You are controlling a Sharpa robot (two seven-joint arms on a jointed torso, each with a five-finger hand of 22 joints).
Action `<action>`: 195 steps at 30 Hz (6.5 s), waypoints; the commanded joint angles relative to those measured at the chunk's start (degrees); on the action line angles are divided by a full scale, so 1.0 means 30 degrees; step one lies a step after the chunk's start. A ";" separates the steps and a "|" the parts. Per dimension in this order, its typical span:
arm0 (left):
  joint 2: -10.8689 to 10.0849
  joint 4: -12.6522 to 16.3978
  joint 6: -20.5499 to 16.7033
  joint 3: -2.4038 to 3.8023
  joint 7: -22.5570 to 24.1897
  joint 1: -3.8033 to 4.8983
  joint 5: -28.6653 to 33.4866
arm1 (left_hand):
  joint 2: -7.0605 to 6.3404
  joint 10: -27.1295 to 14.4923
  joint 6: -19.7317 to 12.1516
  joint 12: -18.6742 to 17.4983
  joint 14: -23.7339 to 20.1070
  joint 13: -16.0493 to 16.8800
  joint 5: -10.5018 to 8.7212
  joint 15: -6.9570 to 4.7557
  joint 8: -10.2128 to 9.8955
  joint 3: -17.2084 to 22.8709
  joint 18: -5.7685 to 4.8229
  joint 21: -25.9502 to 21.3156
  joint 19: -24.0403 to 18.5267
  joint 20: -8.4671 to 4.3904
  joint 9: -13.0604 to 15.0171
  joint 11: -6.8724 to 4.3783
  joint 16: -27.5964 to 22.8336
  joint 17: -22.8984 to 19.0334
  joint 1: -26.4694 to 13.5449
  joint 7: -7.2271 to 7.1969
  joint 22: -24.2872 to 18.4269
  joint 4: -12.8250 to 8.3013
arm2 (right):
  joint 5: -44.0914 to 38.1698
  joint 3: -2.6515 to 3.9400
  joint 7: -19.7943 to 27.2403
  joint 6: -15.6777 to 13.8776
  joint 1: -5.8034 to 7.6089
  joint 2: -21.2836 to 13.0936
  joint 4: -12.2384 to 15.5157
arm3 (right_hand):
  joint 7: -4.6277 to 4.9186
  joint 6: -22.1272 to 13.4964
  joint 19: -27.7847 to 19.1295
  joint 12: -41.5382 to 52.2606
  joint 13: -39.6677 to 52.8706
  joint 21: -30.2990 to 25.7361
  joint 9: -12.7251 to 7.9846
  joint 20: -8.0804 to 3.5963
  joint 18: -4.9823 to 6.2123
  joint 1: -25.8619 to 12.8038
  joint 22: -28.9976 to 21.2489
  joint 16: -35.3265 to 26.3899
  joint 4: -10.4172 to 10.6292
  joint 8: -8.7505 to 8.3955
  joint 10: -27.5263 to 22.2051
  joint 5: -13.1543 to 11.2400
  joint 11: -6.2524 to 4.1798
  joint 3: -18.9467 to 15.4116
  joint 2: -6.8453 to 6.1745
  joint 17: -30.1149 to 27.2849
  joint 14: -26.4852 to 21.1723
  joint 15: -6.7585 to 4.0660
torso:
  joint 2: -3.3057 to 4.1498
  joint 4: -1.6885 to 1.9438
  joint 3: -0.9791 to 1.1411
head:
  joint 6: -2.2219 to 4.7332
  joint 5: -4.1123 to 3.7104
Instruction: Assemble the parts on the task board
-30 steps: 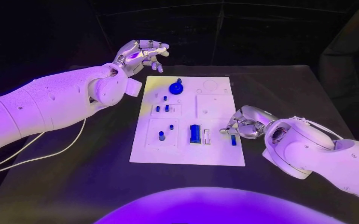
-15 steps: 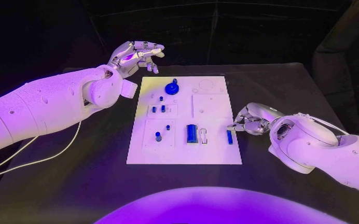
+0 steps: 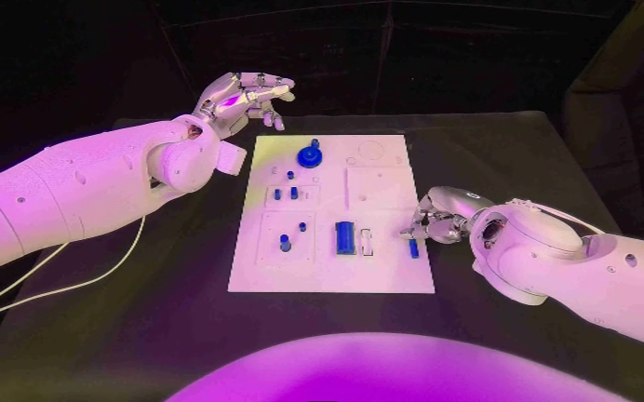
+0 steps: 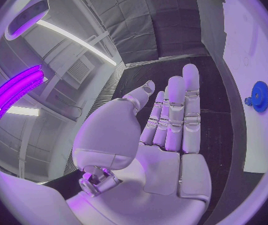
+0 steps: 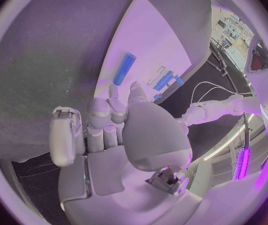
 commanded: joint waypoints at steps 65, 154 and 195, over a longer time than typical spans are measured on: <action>-0.0024 -0.0036 0.0397 0.0008 -0.0137 0.0005 0.0090 | -0.0042 -0.0186 -0.0197 0.0099 -0.0187 -0.0037 -0.0019 0.0024 0.0175 -0.0087 0.0119 -0.0146 0.0161 0.0025 -0.0028 0.0023 0.0094 -0.0054 0.0168 -0.0005 -0.0049 -0.0137 | -0.1382 -0.0018 -0.1270 0.3844 0.0003 0.0323 0.0289 | -0.0225 0.0757 0.0161 -0.0514 0.0080 -0.0208 0.0763 -0.0126 -0.0229 0.0526 0.2593 -0.0161 0.0784 0.0172 0.0061 -0.0736 -0.0193 -0.0199 -0.0805 0.0043 0.0128 -0.0178 | -0.0021 0.0021 -0.0025 | -0.0166 -0.0135; -0.0049 0.0075 0.0582 0.0001 -0.0359 0.0000 0.0088 | -0.0033 -0.0218 -0.0231 0.0108 -0.0204 -0.0043 -0.0013 0.0026 0.0191 -0.0081 0.0119 -0.0157 0.0156 0.0026 -0.0032 0.0025 0.0097 -0.0069 0.0211 -0.0002 -0.0059 -0.0170 | 0.4000 -0.0004 -0.1704 -0.0919 0.0023 0.2939 -0.0077 | -0.0346 0.2522 0.0621 -0.0460 0.0670 0.0143 0.0114 -0.0210 -0.0377 0.0868 0.3243 -0.0178 0.0809 -0.2910 0.0616 0.4064 -0.0339 0.6040 -0.1926 0.0169 0.0143 -0.0283 | -0.0013 0.0012 -0.0028 | -0.0332 0.0279; 0.0052 -0.0013 0.0857 0.0002 -0.0641 0.0000 0.0082 | -0.0051 -0.0286 -0.0304 0.0130 -0.0240 -0.0055 -0.0018 0.0040 0.0231 -0.0109 0.0116 -0.0179 0.0143 0.0033 -0.0039 0.0049 0.0106 -0.0101 0.0242 0.0023 -0.0080 -0.0216 | 0.3585 0.0000 -0.1510 -0.0990 0.0026 0.3218 -0.0337 | -0.0548 0.2972 0.0689 -0.0103 0.1118 0.0191 0.0973 -0.0334 -0.0400 -0.2549 0.3354 -0.0214 0.1605 -0.2327 0.0978 0.1070 -0.0470 0.4634 -0.1742 0.0183 0.0164 -0.0396 | -0.0026 -0.0007 -0.0002 | -0.0332 0.0243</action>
